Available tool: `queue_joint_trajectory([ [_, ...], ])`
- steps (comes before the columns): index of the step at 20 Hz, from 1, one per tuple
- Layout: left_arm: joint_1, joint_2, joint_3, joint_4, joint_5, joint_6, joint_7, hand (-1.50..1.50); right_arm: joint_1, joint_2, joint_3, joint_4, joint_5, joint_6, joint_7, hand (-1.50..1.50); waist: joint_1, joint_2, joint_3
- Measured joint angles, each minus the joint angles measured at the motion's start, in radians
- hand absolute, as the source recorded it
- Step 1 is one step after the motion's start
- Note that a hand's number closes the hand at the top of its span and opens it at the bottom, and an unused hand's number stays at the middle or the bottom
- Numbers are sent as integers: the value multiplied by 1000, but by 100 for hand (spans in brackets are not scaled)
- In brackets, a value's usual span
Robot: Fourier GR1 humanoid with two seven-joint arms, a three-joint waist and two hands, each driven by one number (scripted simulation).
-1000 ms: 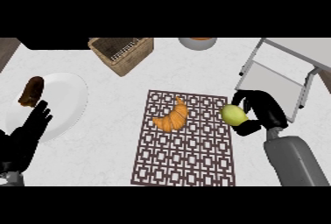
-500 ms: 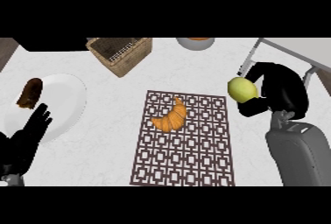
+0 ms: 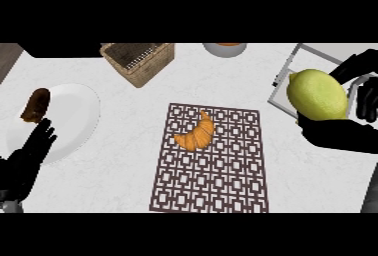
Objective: Pick the lemon from the placemat and place it in the tiered shelf
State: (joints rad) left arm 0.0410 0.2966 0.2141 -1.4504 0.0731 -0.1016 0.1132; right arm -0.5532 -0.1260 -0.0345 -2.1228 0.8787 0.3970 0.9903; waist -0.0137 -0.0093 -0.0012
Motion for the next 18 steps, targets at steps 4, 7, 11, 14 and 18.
queue_joint_trajectory([
  [4, -15, -21, -18, -2, -22, 17, 5, 0, -109, -19, -57, -34, -24, 33, 29, 150, 6, 3, 0],
  [7, -32, -16, -14, 9, -20, 12, 11, 0, -196, -57, -103, -29, -28, 59, 37, 150, 8, 4, 0],
  [11, -26, -17, -13, -3, -17, 4, 13, 0, -279, -130, -140, 24, 8, 97, 25, 150, 11, 4, -1],
  [14, -19, -19, -17, -11, -24, 6, 11, 0, -343, -184, -159, 97, 34, 133, 12, 150, 14, 4, -1],
  [18, -30, -17, -7, -8, -21, 9, 21, 0, -387, -230, -192, 164, 37, 181, -12, 150, 13, 5, 0],
])
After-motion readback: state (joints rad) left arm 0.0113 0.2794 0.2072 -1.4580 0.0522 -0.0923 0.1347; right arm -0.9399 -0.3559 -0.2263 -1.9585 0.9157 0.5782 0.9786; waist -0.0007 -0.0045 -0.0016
